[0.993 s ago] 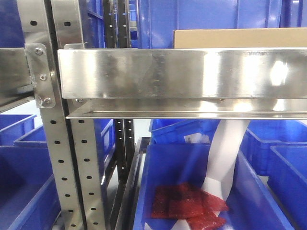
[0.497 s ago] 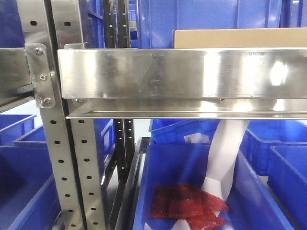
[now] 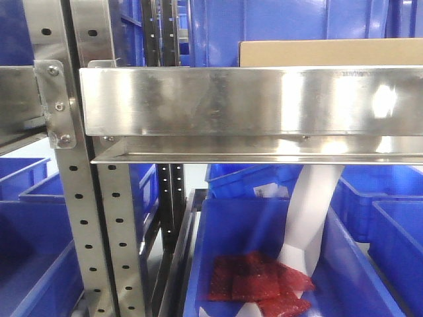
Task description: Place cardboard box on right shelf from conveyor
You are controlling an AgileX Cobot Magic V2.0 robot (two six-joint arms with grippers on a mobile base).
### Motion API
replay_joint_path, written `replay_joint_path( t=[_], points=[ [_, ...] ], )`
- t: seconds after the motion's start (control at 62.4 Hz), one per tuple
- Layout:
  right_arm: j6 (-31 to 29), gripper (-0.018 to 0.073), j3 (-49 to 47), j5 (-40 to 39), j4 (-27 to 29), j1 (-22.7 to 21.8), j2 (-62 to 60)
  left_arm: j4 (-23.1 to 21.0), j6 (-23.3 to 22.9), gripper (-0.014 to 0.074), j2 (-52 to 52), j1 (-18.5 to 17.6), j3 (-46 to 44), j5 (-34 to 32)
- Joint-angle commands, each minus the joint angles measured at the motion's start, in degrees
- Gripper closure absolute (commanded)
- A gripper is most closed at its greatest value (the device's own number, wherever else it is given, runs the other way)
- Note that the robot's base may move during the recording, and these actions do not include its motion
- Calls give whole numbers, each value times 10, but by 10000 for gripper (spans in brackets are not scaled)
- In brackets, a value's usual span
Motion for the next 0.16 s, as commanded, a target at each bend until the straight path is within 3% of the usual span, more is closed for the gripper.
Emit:
replay_joint_path(
  t=[0.0,0.144],
  points=[
    [0,505,-9,-45,-6,-2,-11,1,-3,713,-4,0,6,-49],
    [0,505,-9,-45,-6,-2,-11,1,-3,713,-4,0,6,-49]
  ],
)
